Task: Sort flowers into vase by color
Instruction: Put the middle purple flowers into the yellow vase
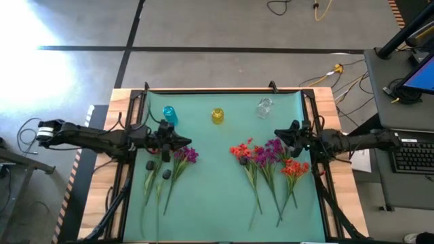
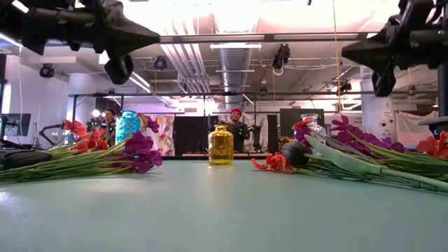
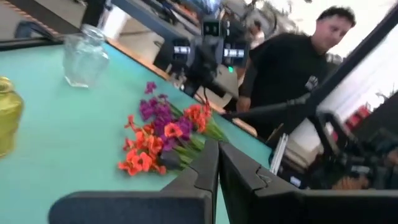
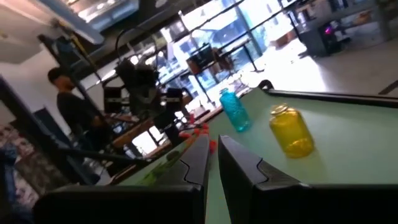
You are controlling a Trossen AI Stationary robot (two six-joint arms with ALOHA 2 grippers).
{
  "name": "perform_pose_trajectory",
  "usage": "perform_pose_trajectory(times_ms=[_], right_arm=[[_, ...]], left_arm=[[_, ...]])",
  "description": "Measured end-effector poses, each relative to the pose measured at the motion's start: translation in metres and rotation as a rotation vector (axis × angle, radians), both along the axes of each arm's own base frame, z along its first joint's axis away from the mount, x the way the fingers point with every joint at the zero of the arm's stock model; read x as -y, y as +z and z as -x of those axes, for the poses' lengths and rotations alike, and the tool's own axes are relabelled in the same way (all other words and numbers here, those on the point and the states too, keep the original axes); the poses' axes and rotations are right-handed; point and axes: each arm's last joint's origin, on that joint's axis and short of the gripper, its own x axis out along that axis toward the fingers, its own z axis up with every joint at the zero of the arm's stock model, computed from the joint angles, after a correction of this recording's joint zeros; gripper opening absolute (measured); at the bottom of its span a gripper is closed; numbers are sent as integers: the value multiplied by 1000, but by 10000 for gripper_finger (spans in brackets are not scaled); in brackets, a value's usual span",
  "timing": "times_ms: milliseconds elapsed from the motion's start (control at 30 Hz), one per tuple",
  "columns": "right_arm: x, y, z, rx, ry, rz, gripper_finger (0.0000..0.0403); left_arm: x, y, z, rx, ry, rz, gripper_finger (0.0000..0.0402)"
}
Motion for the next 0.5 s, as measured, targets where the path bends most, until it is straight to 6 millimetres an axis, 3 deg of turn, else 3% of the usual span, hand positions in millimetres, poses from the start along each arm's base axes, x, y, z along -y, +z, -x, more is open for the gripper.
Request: perform_pose_trajectory(times_ms=[133, 333, 500], right_arm=[[-2, 10, -12, -64, 8, -12, 28], [-6, 38, -46, -200, 1, 36, 28], [-7, 62, -70, -429, -50, 26, 28]], left_arm=[[1, 7, -11, -33, -24, -30, 0], [1, 22, -33, -141, -38, -119, 0], [0, 32, -55, -306, -45, -234, 0]])
